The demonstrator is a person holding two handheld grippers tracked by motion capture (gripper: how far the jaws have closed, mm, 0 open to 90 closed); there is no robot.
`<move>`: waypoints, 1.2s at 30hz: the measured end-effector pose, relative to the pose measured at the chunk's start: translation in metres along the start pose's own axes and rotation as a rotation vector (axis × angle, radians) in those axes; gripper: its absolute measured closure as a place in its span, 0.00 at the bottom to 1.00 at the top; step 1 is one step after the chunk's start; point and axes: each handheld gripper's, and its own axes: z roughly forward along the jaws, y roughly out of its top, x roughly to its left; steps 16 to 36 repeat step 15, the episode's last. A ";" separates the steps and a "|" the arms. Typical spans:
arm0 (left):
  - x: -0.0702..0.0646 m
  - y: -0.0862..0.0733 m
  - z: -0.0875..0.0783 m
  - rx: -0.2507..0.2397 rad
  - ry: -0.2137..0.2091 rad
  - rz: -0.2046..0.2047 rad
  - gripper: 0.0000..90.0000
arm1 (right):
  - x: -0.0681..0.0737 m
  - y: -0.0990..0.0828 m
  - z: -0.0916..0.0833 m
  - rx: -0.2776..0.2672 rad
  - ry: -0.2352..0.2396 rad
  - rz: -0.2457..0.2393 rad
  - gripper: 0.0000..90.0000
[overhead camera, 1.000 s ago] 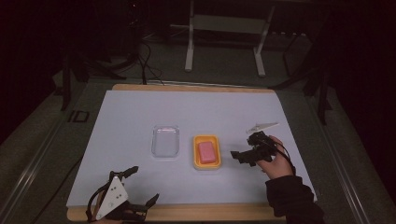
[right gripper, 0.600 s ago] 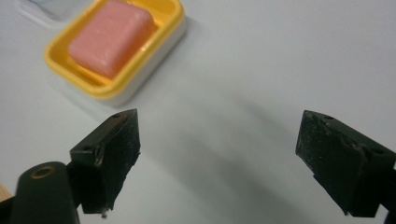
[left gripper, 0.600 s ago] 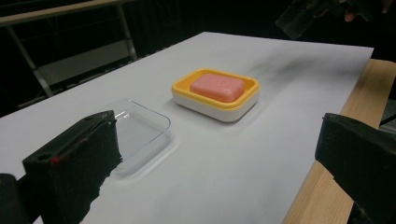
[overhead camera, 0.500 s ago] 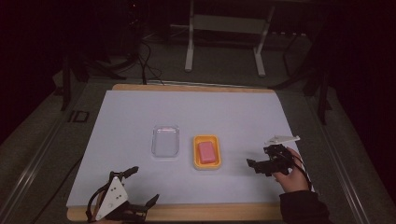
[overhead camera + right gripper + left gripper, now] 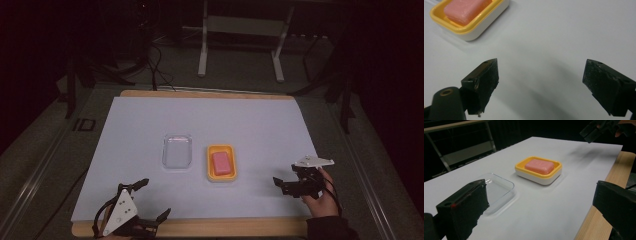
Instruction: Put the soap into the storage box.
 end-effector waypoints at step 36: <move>0.001 0.000 0.000 -0.003 -0.006 -0.008 0.00 | 0.002 -0.015 0.003 -0.017 -0.023 -0.011 0.15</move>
